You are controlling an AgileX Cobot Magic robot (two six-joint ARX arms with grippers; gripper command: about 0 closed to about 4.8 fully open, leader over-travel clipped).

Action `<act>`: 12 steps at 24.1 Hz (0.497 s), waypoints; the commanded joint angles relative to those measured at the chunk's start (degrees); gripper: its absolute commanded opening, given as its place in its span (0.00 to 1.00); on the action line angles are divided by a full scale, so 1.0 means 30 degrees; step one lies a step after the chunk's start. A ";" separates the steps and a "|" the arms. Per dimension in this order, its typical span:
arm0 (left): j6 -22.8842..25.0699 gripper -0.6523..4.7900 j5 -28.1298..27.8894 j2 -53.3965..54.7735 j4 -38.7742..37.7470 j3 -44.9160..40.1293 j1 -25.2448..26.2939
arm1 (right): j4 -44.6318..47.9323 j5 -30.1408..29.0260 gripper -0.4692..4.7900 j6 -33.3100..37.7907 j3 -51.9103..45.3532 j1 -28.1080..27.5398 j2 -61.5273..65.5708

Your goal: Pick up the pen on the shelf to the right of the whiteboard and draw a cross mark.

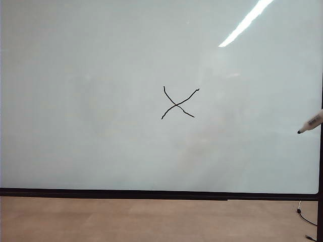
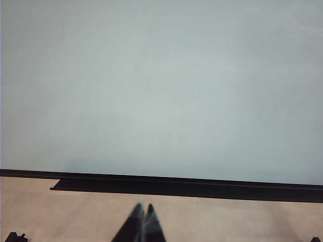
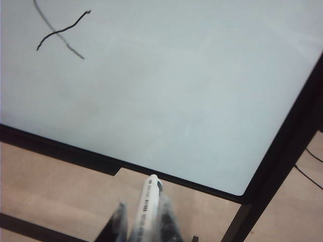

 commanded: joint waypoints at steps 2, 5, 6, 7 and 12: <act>0.0087 0.11 0.0007 0.0007 0.0240 0.0051 0.0000 | -0.2062 -0.0969 0.08 -0.0029 0.0066 -0.1078 -0.2433; 0.0087 0.11 0.0000 0.0007 0.0240 0.0058 0.0000 | -0.3854 -0.1253 0.08 -0.0036 0.0066 -0.2091 -0.4517; 0.0087 0.11 0.0007 0.0007 0.0240 0.0058 0.0000 | -0.3920 -0.1348 0.08 -0.0022 0.0066 -0.2251 -0.4510; 0.0087 0.11 0.0007 0.0007 0.0255 0.0058 0.0000 | -0.4029 -0.1457 0.08 -0.0022 0.0066 -0.2696 -0.4510; 0.0087 0.11 0.0007 0.0007 0.0233 0.0058 0.0000 | -0.3577 -0.1639 0.08 -0.0066 0.0066 -0.4685 -0.4510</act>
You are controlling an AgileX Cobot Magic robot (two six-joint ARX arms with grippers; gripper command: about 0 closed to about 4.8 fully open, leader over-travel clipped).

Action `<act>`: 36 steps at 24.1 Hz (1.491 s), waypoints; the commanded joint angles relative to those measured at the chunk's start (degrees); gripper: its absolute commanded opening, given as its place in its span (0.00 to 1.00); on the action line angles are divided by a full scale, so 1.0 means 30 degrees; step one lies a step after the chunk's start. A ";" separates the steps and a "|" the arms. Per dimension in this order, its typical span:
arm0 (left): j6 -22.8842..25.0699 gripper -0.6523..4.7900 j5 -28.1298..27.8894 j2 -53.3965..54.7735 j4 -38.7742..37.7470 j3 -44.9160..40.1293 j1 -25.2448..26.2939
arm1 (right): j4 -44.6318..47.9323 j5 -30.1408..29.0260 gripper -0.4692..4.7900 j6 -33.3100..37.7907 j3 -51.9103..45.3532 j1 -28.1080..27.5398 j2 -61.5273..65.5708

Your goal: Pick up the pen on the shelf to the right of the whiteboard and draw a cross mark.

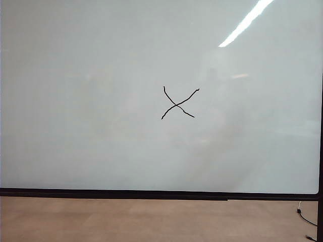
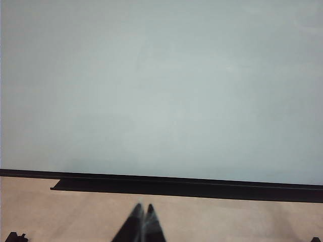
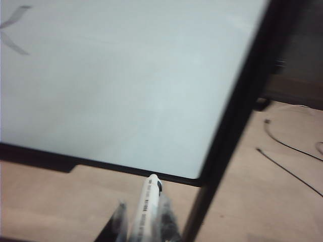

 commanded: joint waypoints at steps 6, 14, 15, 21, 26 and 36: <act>0.0080 0.11 0.0007 0.0007 0.0240 0.0058 0.0000 | 0.1617 -0.2266 0.08 -0.0262 0.0073 -0.4364 -0.0015; 0.0080 0.11 0.0007 0.0007 0.0233 0.0051 0.0000 | 0.2645 -0.2747 0.08 0.0255 0.0073 -0.5748 -0.0015; 0.0080 0.11 0.0007 0.0007 0.0240 0.0058 0.0000 | 0.2630 -0.2790 0.08 0.0495 0.0073 -0.5683 -0.0015; 0.0080 0.11 0.0007 0.0007 0.0240 0.0051 0.0000 | 0.2550 -0.2856 0.08 0.0539 0.0073 -0.5697 -0.0015; 0.0080 0.11 0.0007 0.0007 0.0240 0.0058 0.0000 | 0.2506 -0.2849 0.08 0.0539 0.0073 -0.5697 -0.0015; 0.0080 0.11 0.0007 0.0007 0.0233 0.0051 0.0000 | 0.2506 -0.2849 0.08 0.0539 0.0073 -0.5697 -0.0015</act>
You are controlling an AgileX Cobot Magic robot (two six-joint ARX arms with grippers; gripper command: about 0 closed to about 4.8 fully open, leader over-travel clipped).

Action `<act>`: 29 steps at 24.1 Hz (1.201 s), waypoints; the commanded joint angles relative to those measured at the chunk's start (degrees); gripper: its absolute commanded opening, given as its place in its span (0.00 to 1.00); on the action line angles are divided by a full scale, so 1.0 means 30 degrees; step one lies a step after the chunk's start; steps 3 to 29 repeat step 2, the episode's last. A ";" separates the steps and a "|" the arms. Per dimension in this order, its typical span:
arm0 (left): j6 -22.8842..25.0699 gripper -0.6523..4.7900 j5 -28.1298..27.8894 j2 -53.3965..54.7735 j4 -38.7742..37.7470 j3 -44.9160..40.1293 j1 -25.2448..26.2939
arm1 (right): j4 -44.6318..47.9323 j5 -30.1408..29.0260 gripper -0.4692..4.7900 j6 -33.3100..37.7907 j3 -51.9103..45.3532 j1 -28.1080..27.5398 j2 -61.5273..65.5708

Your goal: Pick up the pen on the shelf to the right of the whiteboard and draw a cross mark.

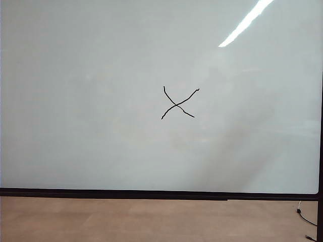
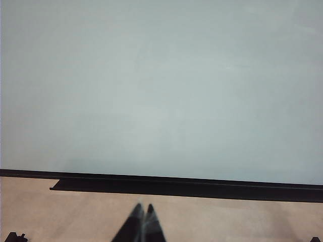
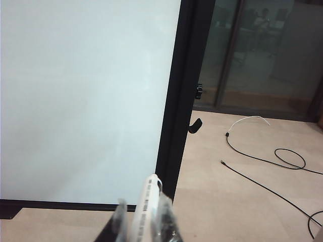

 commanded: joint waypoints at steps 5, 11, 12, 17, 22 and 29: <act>0.0080 0.11 0.0007 0.0007 0.0233 0.0058 0.0000 | 0.0328 -0.0029 0.08 0.0095 0.0066 -0.0015 -0.0007; 0.0080 0.11 0.0007 0.0007 0.0233 0.0058 0.0000 | 0.0328 -0.0029 0.08 0.0095 0.0066 -0.0015 -0.0007; 0.0080 0.11 0.0007 0.0007 0.0233 0.0058 0.0000 | 0.0328 -0.0029 0.08 0.0095 0.0066 -0.0015 -0.0007; 0.0080 0.11 0.0007 0.0007 0.0233 0.0058 0.0000 | 0.0328 -0.0029 0.08 0.0095 0.0066 -0.0015 -0.0007; 0.0080 0.11 0.0007 0.0007 0.0233 0.0058 0.0000 | 0.0328 -0.0029 0.08 0.0095 0.0066 -0.0015 -0.0007; 0.0080 0.11 0.0007 0.0007 0.0233 0.0058 0.0000 | 0.0328 -0.0029 0.08 0.0095 0.0066 -0.0015 -0.0007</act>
